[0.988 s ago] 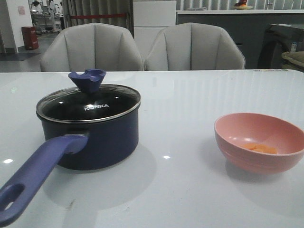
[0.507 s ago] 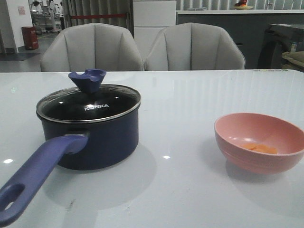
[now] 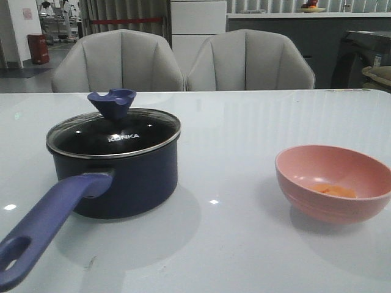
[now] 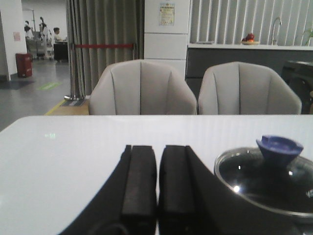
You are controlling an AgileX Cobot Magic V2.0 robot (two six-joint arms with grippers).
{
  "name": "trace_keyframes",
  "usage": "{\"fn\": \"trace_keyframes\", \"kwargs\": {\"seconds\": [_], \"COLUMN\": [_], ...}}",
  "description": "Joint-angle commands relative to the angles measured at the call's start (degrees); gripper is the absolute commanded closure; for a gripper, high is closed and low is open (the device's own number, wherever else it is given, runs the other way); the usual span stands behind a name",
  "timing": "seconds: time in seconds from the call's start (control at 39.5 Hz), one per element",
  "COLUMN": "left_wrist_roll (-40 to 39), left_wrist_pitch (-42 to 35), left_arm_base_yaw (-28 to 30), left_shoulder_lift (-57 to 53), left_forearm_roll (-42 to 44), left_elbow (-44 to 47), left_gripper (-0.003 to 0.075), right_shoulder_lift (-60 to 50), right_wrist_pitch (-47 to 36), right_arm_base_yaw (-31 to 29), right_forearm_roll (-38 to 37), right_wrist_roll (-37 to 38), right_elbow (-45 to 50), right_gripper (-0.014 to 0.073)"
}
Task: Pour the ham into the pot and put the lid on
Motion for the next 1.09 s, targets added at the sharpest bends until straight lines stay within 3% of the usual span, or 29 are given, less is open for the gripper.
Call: {"fn": "trace_keyframes", "kwargs": {"seconds": [0.0, 0.23, 0.53, 1.06], "left_wrist_roll": [-0.3, -0.3, -0.3, -0.3], "left_wrist_pitch": [-9.8, -6.6, 15.6, 22.1], "left_arm_base_yaw": [-0.3, -0.3, -0.3, -0.3], "left_shoulder_lift": [-1.3, 2.0, 15.2, 22.2], "left_forearm_roll": [0.0, 0.1, 0.0, -1.2], "left_elbow": [1.7, -6.1, -23.3, -24.5], "left_gripper": [0.0606, 0.0606, 0.0606, 0.0602], "right_shoulder_lift": [-1.1, -1.1, -1.1, -1.1], "right_wrist_pitch": [-4.8, -4.8, -4.8, -4.8], "right_arm_base_yaw": [-0.3, -0.3, -0.3, -0.3], "right_forearm_roll": [0.0, 0.0, 0.0, 0.0], "right_wrist_roll": [-0.2, -0.2, -0.2, -0.2], "right_elbow": [0.6, 0.6, 0.6, 0.6], "right_gripper": [0.0456, 0.0456, 0.0456, 0.0456]}}
